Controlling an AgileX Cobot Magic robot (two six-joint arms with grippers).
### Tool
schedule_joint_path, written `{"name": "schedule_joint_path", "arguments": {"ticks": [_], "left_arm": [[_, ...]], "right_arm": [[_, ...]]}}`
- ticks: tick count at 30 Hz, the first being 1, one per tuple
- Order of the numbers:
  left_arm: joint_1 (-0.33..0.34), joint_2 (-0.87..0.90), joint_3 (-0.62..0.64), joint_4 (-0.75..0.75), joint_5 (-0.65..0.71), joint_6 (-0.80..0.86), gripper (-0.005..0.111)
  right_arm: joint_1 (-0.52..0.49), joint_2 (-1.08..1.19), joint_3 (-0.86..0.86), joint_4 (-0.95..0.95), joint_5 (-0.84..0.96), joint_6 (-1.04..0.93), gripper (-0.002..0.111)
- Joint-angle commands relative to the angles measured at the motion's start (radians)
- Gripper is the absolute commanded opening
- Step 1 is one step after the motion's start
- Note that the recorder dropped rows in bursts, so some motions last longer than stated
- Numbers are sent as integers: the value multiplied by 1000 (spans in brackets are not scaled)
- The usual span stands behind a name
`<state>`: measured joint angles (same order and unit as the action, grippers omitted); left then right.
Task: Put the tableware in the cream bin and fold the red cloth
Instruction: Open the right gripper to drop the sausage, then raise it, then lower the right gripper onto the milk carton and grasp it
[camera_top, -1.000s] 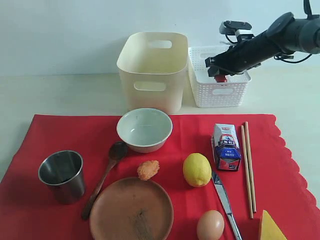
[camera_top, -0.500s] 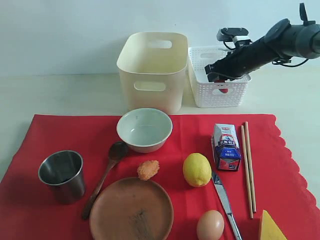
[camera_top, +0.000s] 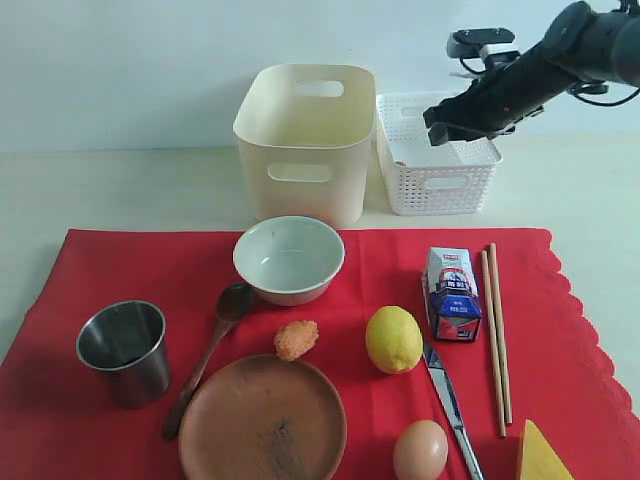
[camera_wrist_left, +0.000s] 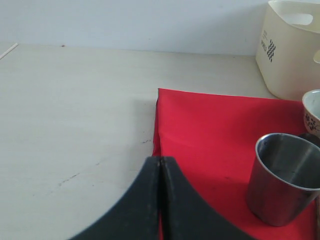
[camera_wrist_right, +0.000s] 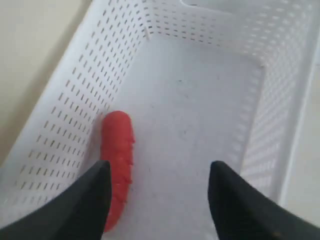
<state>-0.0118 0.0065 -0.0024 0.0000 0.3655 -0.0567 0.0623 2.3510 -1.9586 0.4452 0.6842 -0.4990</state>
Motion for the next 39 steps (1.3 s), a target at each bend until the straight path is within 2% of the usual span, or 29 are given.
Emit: {"name": "schedule_joint_path", "arguments": {"ticks": [1,15,30,39], "left_arm": [[1,-7,2,-6,-11,-4,0],[1,-7,2,-6,-11,-4,0],[1,-7,2,-6,-11,-4,0],[1,-7,2,-6,-11,-4,0]], "right_arm": [[-4,-65,-12,-99,89,90,57],[-4,-190,6,-112,352,175,55],[-4,-460,500,-191,113,184,55],[20,-578,691,-219,39,214,55]]}}
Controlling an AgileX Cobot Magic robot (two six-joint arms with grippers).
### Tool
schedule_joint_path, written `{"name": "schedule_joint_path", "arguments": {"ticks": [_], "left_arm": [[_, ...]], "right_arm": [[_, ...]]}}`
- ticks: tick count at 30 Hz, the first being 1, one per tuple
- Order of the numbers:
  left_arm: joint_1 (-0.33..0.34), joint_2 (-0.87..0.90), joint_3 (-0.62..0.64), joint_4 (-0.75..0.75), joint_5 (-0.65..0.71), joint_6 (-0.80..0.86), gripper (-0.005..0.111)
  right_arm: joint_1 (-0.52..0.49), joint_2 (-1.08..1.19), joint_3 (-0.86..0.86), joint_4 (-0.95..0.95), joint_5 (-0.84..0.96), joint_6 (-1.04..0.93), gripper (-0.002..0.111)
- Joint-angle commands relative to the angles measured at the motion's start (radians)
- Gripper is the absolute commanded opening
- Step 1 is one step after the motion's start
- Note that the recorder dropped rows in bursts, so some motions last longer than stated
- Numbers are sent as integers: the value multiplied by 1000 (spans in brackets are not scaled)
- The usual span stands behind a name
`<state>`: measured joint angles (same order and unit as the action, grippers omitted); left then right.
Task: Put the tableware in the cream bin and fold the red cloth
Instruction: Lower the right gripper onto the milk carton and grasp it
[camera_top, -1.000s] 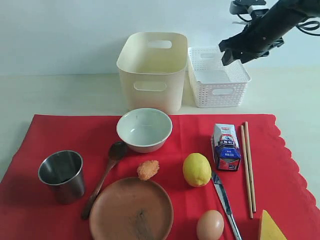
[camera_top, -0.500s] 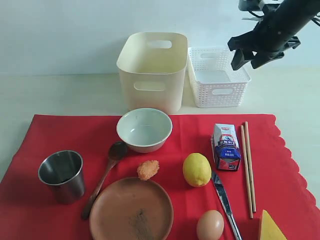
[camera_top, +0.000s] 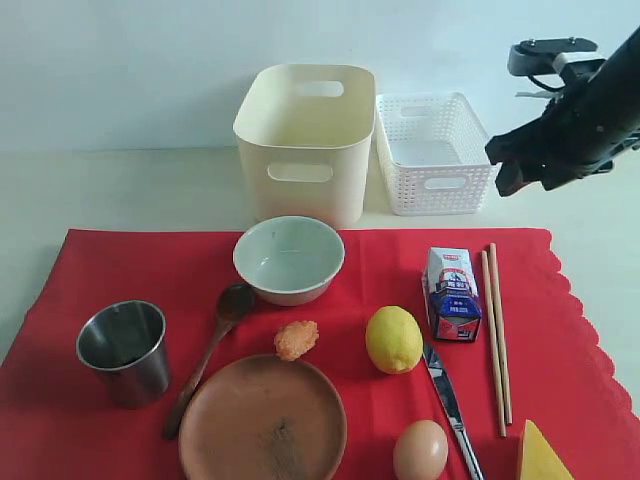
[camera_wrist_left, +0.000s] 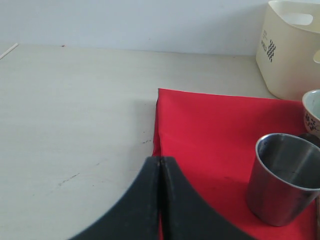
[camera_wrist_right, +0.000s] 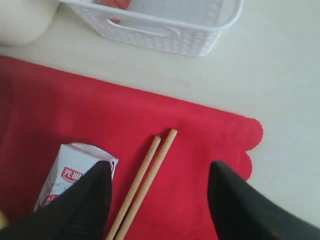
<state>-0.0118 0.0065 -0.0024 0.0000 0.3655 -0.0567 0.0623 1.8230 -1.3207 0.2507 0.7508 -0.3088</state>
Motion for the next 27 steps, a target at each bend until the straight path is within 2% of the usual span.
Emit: {"name": "schedule_joint_path", "arguments": {"ticks": [1,7,15,22,27], "left_arm": [[1,-7,2,-6,-11,-4,0],[1,-7,2,-6,-11,-4,0],[1,-7,2,-6,-11,-4,0],[1,-7,2,-6,-11,-4,0],[1,-7,2,-6,-11,-4,0]], "right_arm": [[33,-59,65,-34,-25,32,55],[152,-115,117,-180,12,144,55],[319,-140,119,-470,172,386,55],[328,-127,130,-414,191,393,58],[328,-106,130,-405,191,435,74]]}}
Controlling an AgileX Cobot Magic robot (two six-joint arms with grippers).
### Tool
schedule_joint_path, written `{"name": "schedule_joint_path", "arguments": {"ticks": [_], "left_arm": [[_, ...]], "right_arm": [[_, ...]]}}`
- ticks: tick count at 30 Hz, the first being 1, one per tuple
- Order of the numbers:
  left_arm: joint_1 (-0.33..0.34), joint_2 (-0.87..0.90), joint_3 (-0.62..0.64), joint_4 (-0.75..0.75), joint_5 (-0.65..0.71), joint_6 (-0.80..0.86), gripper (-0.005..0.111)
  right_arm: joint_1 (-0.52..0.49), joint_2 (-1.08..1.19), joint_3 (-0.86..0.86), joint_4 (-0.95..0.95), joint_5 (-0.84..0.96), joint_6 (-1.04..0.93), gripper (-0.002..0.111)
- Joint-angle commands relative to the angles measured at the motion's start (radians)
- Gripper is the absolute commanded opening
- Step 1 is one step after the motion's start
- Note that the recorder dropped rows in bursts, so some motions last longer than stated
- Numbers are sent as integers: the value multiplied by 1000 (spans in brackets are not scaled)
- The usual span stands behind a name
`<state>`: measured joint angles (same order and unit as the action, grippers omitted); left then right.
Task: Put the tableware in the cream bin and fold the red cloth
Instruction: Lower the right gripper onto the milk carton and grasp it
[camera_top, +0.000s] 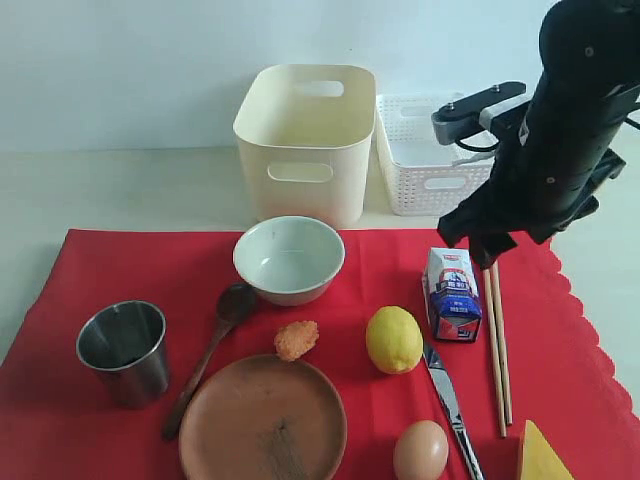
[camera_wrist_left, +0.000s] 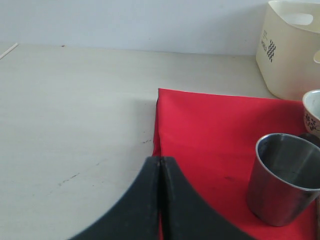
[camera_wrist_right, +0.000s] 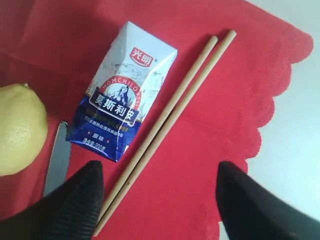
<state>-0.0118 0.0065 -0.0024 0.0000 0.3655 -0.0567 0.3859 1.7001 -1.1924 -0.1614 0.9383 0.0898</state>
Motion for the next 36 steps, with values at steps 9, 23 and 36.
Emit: {"name": "schedule_joint_path", "arguments": {"ticks": [9,23,36], "left_arm": [[1,-7,2,-6,-11,-4,0],[1,-7,2,-6,-11,-4,0],[1,-7,2,-6,-11,-4,0]], "right_arm": [[4,74,0,36,-67,37,87],[2,206,-2,105,-194,25,86],[-2,325,-104,128,-153,27,86]]}}
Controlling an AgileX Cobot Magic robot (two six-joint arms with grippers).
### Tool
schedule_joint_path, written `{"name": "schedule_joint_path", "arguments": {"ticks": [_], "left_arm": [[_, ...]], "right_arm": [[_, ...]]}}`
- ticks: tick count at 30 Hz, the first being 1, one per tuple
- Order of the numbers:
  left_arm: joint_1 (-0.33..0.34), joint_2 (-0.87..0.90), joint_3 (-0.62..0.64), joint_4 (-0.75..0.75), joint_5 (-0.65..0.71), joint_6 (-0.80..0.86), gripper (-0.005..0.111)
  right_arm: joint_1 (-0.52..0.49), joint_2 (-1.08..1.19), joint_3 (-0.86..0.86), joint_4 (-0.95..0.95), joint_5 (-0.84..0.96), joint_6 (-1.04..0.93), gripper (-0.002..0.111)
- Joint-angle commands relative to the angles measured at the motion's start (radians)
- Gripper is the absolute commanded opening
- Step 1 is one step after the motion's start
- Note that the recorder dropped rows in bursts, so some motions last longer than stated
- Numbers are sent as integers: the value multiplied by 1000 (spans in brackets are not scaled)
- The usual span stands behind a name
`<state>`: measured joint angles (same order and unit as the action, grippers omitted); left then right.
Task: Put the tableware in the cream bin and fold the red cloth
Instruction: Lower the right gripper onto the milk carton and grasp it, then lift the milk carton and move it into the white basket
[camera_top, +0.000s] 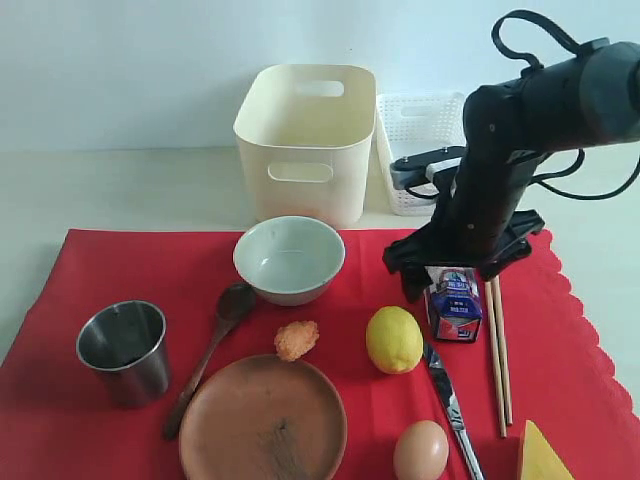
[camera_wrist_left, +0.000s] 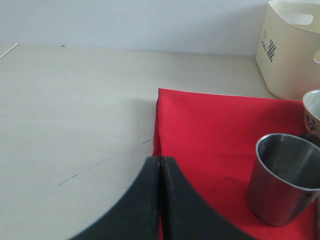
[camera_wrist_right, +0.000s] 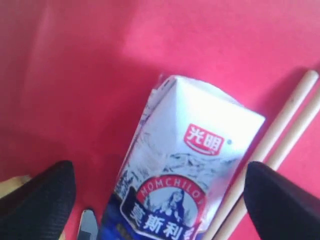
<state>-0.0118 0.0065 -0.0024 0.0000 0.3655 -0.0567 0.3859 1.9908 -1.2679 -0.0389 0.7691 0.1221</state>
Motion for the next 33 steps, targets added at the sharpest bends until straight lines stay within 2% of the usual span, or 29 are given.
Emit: {"name": "schedule_joint_path", "arguments": {"ticks": [1,5,11,13,14,18,26,33], "left_arm": [[1,-7,2,-6,-11,-4,0],[1,-7,2,-6,-11,-4,0],[1,-7,2,-6,-11,-4,0],[1,-7,2,-6,-11,-4,0],[1,-7,2,-6,-11,-4,0],[1,-7,2,-6,-11,-4,0],[1,-7,2,-6,-11,-4,0],[1,-7,2,-6,-11,-4,0]], "right_arm": [[-2,44,-29,5,16,-7,86],[-2,67,-36,5,30,-17,78],[-2,73,-36,4,29,-38,49],[-2,73,-36,4,24,-42,38],[-2,73,-36,-2,17,-48,26],[-2,63,-36,-29,5,-48,0],[-2,-51,-36,-6,5,-88,0],[-2,-142,-34,227,-22,-268,0]]}}
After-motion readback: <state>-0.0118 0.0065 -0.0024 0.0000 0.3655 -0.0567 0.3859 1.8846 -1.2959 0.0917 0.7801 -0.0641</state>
